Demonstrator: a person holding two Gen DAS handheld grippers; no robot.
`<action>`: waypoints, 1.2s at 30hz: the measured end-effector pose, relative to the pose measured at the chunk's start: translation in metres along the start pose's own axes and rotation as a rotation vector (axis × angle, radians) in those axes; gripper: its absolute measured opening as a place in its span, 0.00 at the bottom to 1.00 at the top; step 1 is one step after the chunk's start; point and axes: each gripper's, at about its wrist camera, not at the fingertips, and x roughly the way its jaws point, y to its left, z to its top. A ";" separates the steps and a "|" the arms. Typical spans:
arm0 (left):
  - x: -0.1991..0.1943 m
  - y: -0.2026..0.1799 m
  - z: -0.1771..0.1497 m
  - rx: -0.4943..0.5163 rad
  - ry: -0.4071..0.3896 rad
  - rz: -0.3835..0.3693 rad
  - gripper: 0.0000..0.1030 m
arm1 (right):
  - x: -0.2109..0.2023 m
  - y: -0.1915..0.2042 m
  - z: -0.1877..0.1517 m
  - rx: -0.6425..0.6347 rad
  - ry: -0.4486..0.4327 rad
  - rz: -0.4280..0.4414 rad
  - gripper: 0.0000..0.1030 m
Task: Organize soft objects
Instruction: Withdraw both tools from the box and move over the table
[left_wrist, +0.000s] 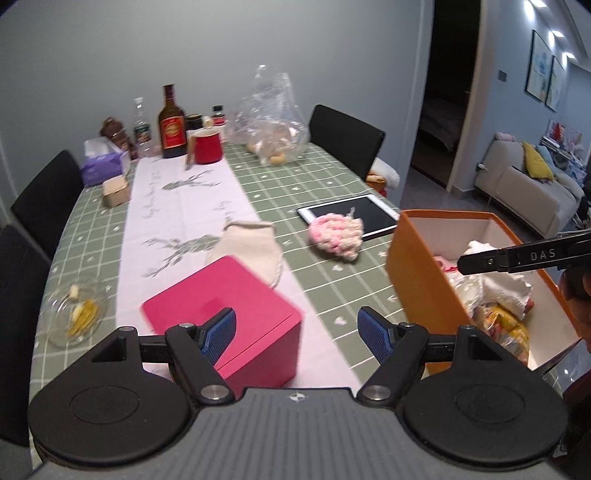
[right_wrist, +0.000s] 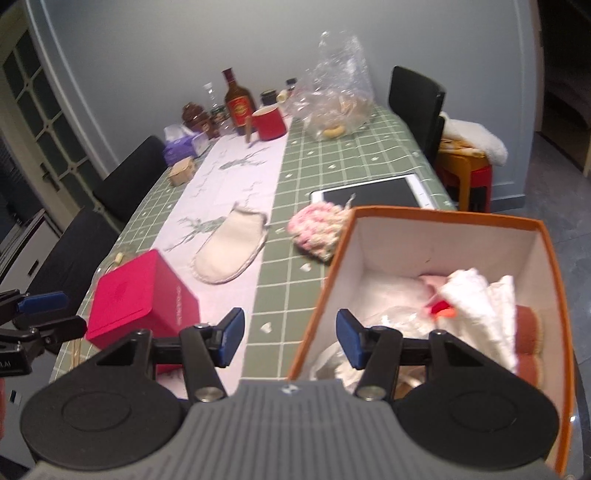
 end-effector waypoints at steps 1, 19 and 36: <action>-0.003 0.007 -0.004 -0.008 -0.001 0.009 0.85 | 0.003 0.005 -0.001 -0.012 0.009 0.005 0.53; -0.016 0.097 -0.042 -0.190 0.016 0.040 0.85 | 0.030 0.077 -0.010 -0.147 0.080 0.019 0.54; 0.033 0.169 -0.050 -0.156 0.161 0.046 0.86 | 0.073 0.081 0.019 -0.184 0.160 -0.023 0.65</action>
